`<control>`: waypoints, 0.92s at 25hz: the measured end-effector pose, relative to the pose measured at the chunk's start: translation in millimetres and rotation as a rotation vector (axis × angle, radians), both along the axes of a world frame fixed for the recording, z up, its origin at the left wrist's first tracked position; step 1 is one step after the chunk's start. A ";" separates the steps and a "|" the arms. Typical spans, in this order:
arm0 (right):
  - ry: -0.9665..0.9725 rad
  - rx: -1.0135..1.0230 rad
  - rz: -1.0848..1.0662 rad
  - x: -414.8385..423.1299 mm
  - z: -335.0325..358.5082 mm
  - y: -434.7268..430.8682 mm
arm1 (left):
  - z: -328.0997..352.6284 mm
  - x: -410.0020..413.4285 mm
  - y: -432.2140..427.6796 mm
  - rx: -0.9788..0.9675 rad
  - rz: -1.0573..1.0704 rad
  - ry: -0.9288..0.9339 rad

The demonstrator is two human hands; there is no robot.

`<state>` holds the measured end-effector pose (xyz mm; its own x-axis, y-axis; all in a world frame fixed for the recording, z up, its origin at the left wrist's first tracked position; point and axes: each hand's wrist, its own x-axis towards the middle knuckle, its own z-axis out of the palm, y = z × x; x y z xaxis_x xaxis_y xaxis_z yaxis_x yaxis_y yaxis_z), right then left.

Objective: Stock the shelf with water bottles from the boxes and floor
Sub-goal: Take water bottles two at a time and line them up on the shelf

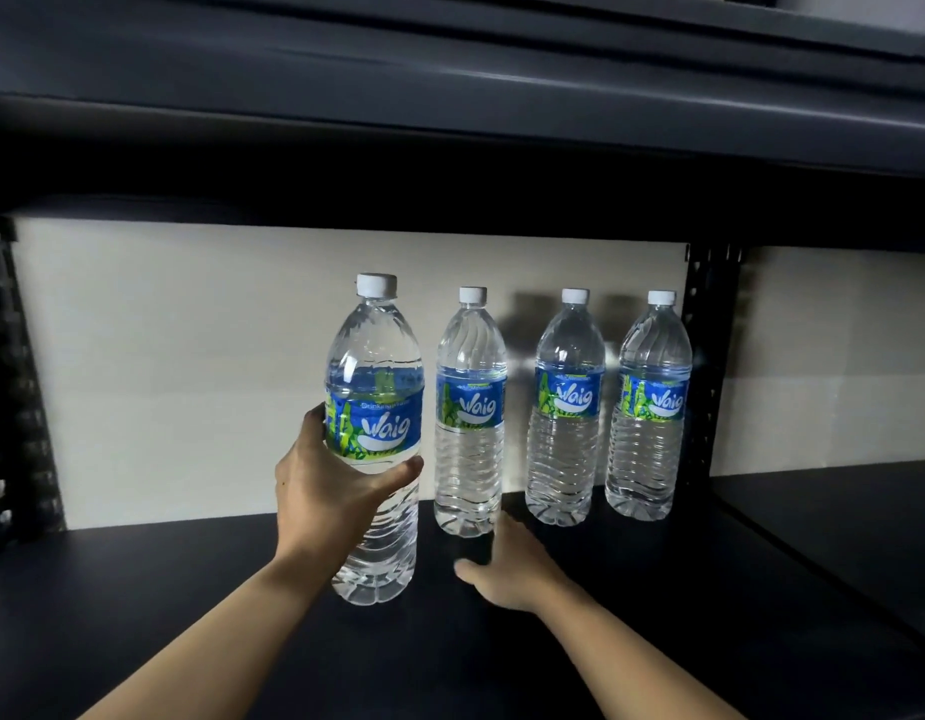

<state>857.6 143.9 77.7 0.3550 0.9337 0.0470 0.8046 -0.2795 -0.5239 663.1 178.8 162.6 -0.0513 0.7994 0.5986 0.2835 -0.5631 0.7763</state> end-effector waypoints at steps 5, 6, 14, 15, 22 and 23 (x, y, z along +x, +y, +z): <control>-0.265 -0.052 0.010 -2.3 -18.5 -22.8 | -5.2 7.9 7.7 -0.003 0.019 0.024; -0.284 -0.032 0.004 -3.3 -20.1 -22.0 | -4.7 9.9 10.2 -0.006 0.026 0.023; -0.312 -0.010 -0.013 -4.3 -20.9 -19.4 | 8.1 24.2 42.2 -0.001 0.029 0.051; -0.308 -0.009 -0.009 -4.3 -20.7 -18.9 | 5.6 24.5 46.6 -0.013 0.029 0.054; -0.254 -0.001 0.001 -4.1 -14.8 -22.6 | -7.7 17.7 55.6 -0.067 -0.075 0.025; -0.249 0.004 0.002 -4.2 -14.6 -22.5 | -11.1 18.1 54.2 -0.076 -0.093 0.023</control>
